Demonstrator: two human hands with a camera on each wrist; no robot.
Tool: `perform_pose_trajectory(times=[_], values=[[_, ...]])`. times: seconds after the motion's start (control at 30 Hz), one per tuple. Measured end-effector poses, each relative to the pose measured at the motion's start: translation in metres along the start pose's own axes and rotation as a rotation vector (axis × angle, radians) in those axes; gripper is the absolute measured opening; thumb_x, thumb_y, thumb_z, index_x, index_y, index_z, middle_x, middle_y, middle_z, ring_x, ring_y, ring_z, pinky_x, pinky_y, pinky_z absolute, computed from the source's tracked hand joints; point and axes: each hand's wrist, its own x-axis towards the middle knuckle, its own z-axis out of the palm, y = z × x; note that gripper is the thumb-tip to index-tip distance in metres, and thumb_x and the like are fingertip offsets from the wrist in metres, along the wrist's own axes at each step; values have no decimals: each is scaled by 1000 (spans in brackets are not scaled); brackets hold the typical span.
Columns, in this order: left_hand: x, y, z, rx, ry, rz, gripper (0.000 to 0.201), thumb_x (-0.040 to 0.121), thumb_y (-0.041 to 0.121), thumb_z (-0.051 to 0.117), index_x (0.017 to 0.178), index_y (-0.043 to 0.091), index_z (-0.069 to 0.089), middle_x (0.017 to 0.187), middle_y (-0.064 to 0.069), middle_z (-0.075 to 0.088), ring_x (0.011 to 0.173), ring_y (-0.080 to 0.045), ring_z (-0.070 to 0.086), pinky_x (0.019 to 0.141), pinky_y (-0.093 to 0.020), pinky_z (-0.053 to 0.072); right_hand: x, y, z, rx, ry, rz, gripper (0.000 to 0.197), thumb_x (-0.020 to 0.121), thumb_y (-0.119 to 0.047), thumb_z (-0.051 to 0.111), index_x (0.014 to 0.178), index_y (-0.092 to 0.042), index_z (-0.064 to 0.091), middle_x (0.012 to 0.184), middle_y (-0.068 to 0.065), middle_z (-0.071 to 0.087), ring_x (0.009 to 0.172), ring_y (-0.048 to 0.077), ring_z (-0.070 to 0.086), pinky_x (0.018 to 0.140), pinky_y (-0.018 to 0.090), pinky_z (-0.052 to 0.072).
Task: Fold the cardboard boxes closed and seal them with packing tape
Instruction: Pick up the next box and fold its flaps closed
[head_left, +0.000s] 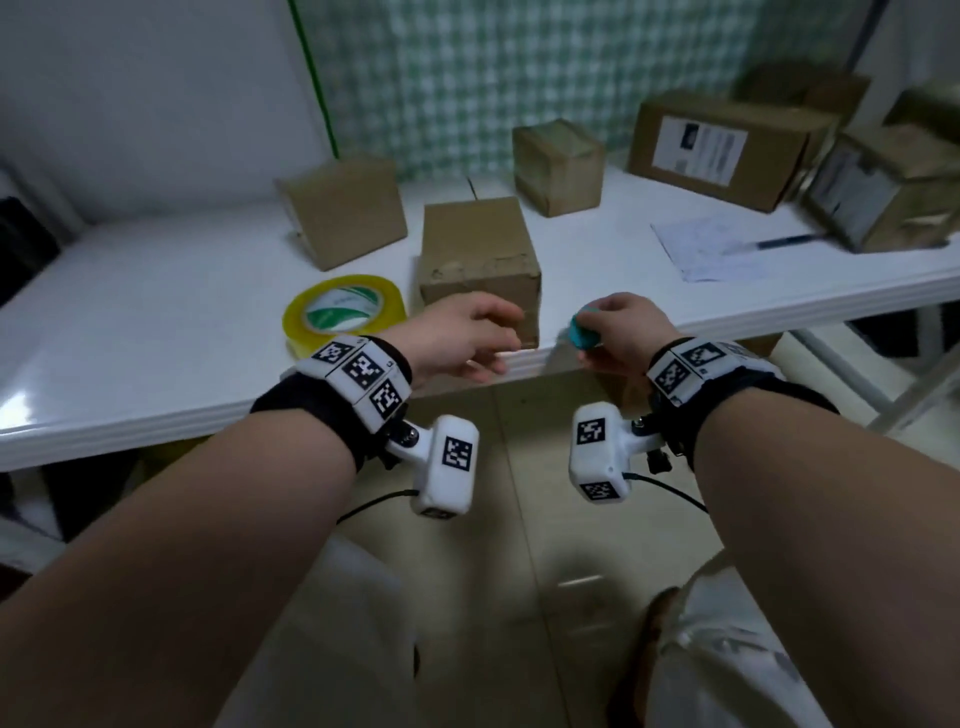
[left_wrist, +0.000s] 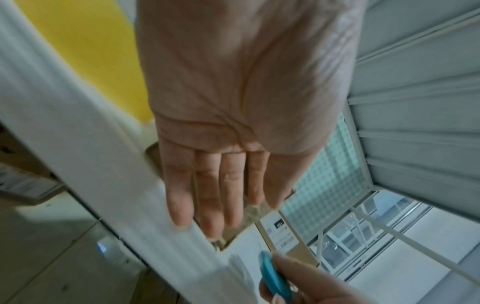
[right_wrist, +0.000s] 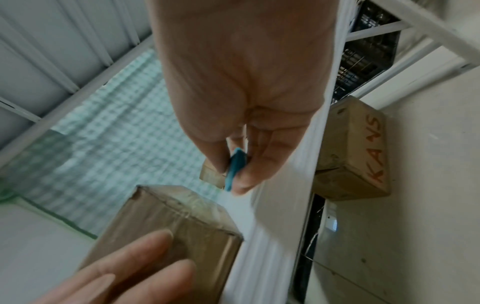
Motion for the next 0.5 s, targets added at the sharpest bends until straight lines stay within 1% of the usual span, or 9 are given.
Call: perform_pose_trajectory(times=[0.07,0.13,0.2,0.27,0.3,0.33,0.37,0.4,0.5], values=[[0,2,-11,18,5,4,41,95,15,54,134,21,47,119,-2,61,92,-18,64,81,-35,55,11,-6,6,-16,49,-2,8,86,-6,64,86,-12,58,108,19,58,91,36,64,70,45,58],[4,1,-16,37,-9,-3,50,96,15,51,143,24,36,128,7,51,99,-21,62,87,-39,53,27,-8,13,-68,78,0,29,83,-8,66,111,-13,59,120,18,57,103,37,62,80,47,57],[14,1,-22,28,11,21,48,97,14,50,143,19,38,125,4,54,94,-19,62,84,-37,54,42,-13,20,-209,124,-46,47,84,-13,65,130,-15,53,128,13,57,110,32,60,91,43,53],[22,4,-34,-30,34,44,31,97,11,48,127,11,54,106,-5,64,81,-16,62,74,-33,55,57,-20,26,-338,167,-86,53,87,-16,61,138,-16,47,132,10,56,119,27,55,101,34,45],[25,6,-43,-55,20,42,22,97,10,48,116,11,60,96,-6,66,75,-15,62,69,-30,55,67,-24,29,-358,174,-101,53,89,-15,59,140,-16,46,135,9,55,122,26,53,101,27,43],[28,8,-53,-67,-20,30,18,97,10,48,108,12,62,88,-5,66,72,-14,62,64,-27,55,76,-30,33,-361,170,-100,52,90,-14,57,141,-16,45,136,8,54,122,25,53,95,17,43],[29,10,-62,-69,-76,7,16,97,10,48,103,12,62,85,-4,66,71,-14,63,61,-25,55,81,-36,38,-343,161,-88,51,91,-12,54,141,-15,46,136,9,53,119,25,55,84,10,44],[29,13,-71,-60,-130,-21,15,96,10,48,102,12,63,83,-4,66,71,-15,64,60,-23,56,87,-42,43,-311,151,-81,49,91,-11,52,139,-15,48,134,10,55,114,28,58,75,9,47],[30,17,-95,4,-197,-81,15,95,10,49,95,8,64,78,-6,67,70,-15,64,59,-21,56,93,-56,53,-205,135,-83,42,90,-11,47,131,-14,56,119,14,62,90,33,65,76,36,58]])
